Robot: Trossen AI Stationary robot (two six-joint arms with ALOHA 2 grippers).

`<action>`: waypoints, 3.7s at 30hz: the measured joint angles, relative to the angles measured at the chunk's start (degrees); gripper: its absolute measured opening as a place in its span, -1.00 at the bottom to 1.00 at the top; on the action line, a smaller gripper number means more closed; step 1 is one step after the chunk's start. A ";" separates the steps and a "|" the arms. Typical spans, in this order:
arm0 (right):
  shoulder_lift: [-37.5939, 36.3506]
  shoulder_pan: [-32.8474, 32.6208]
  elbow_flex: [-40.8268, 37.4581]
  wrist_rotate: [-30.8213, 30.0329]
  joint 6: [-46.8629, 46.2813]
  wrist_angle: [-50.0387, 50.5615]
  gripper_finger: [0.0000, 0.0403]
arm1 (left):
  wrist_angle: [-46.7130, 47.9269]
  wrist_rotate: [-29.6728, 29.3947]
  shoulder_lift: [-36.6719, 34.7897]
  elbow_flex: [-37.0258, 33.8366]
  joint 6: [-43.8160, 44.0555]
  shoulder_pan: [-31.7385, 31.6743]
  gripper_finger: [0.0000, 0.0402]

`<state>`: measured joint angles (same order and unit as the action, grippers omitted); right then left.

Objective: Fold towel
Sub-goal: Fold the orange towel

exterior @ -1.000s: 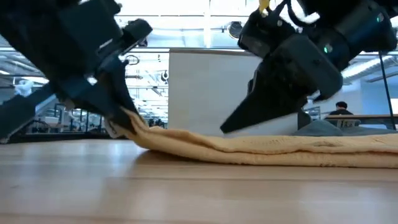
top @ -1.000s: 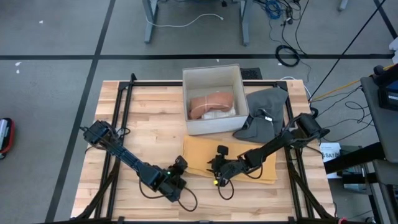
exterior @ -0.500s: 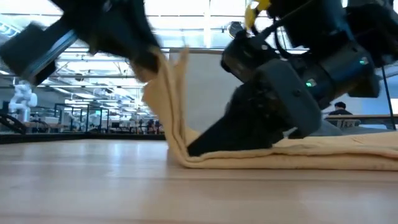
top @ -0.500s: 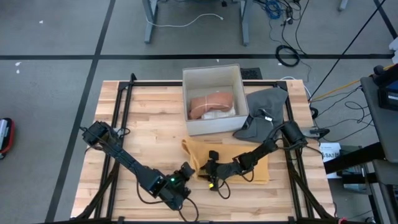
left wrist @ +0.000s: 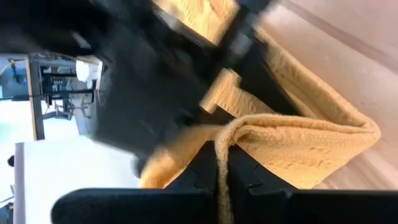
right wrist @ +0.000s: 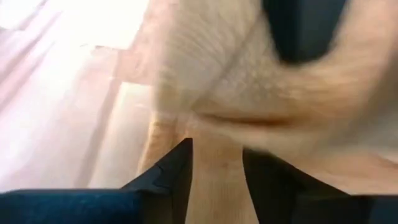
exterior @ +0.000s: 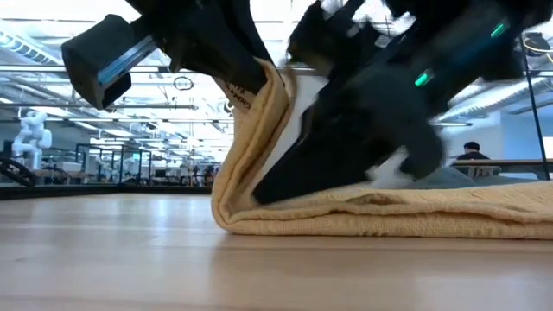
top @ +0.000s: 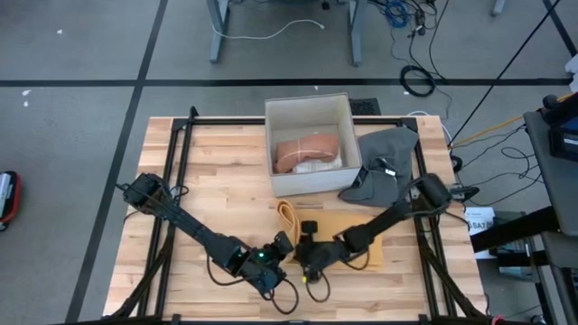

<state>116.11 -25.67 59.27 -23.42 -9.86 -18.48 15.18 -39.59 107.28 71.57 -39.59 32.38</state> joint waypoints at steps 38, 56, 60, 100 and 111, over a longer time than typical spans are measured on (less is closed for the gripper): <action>-14.68 -14.42 -0.02 -10.63 -30.68 41.74 -0.42 | -13.73 21.00 8.84 0.00 -4.56 -9.04 -0.90; -15.29 -7.84 -0.02 -28.41 -24.41 42.32 -0.42 | -16.39 35.98 9.11 0.00 3.45 -12.16 -0.73; -15.29 -6.98 -0.02 -27.41 -23.42 42.06 -0.42 | -16.37 35.70 9.11 0.00 5.75 -12.20 -0.37; -15.29 -11.83 -12.95 -4.44 -25.90 13.82 -0.42 | -5.88 27.61 8.84 0.32 23.04 -11.03 0.37; -15.31 -13.51 -13.70 -9.04 -17.63 7.46 -0.42 | -2.17 33.27 8.59 0.44 17.49 -9.80 0.37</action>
<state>100.79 -39.17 45.56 -32.46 -27.50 -11.02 13.01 -6.32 115.88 72.01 -22.10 22.58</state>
